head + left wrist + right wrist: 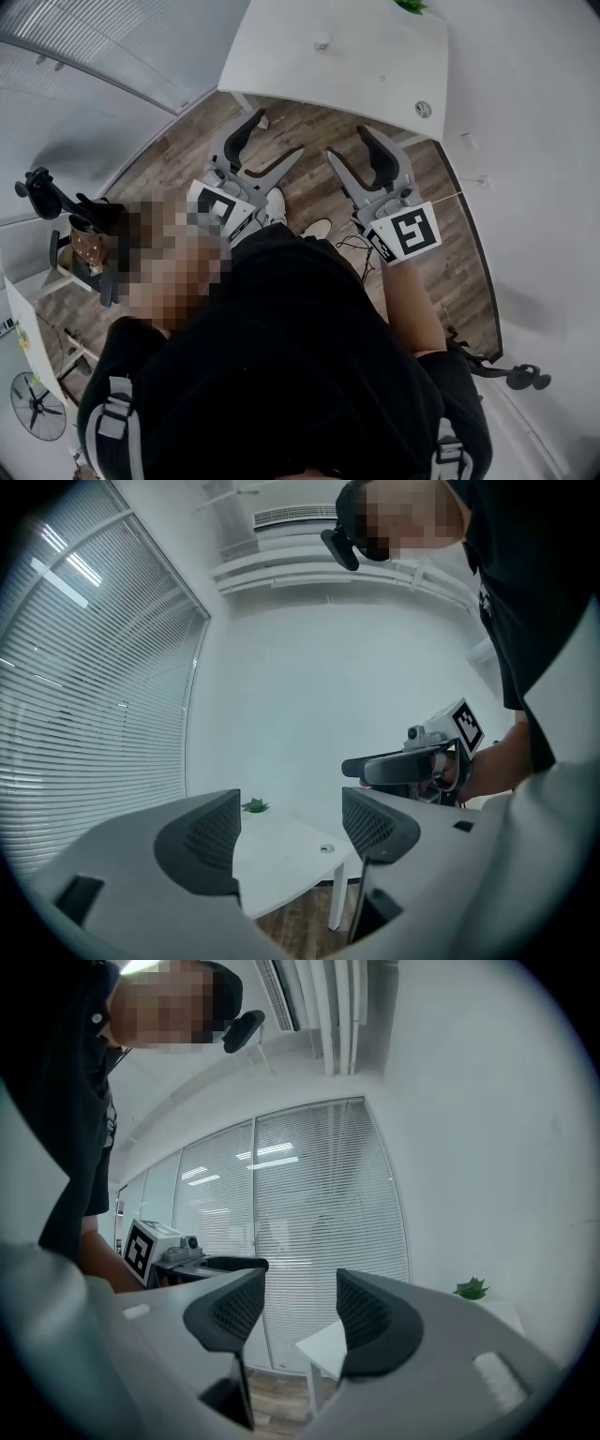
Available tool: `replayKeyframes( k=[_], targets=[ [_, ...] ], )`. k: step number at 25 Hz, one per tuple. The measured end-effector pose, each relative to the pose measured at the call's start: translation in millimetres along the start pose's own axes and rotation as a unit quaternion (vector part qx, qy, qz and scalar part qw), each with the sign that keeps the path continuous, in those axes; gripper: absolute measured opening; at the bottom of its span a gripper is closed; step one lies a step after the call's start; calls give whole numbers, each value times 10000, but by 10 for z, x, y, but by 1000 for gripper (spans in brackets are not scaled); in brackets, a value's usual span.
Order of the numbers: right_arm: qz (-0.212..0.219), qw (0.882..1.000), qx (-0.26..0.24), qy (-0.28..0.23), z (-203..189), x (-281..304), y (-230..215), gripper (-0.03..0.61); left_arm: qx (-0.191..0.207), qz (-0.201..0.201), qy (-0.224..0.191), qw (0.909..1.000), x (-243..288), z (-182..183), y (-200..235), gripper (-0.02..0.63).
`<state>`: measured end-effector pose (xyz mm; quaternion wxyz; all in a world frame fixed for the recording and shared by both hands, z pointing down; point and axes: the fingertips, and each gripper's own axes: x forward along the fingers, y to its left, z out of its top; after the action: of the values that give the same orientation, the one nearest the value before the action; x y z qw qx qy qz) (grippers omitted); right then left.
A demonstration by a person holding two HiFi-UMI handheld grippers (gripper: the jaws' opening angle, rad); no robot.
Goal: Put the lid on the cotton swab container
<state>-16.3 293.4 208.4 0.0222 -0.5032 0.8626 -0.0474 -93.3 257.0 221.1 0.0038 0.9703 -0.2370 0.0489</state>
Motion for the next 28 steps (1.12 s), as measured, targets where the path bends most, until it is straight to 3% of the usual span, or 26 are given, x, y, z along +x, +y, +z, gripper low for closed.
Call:
replayKeyframes(
  k=[8,15,28],
  targets=[
    [106,9999,-2,-10,3,-190,-100,298,223,106,-15,9997,97,62,-260,350],
    [139,9999,-8,-13,-9,-220,-227,299,189,210,-82,9996,188,114,-246,351],
    [-48,9998,19,192,-74,562,-812,299,-92,84,12,9999,769,-110,602,351]
  ],
)
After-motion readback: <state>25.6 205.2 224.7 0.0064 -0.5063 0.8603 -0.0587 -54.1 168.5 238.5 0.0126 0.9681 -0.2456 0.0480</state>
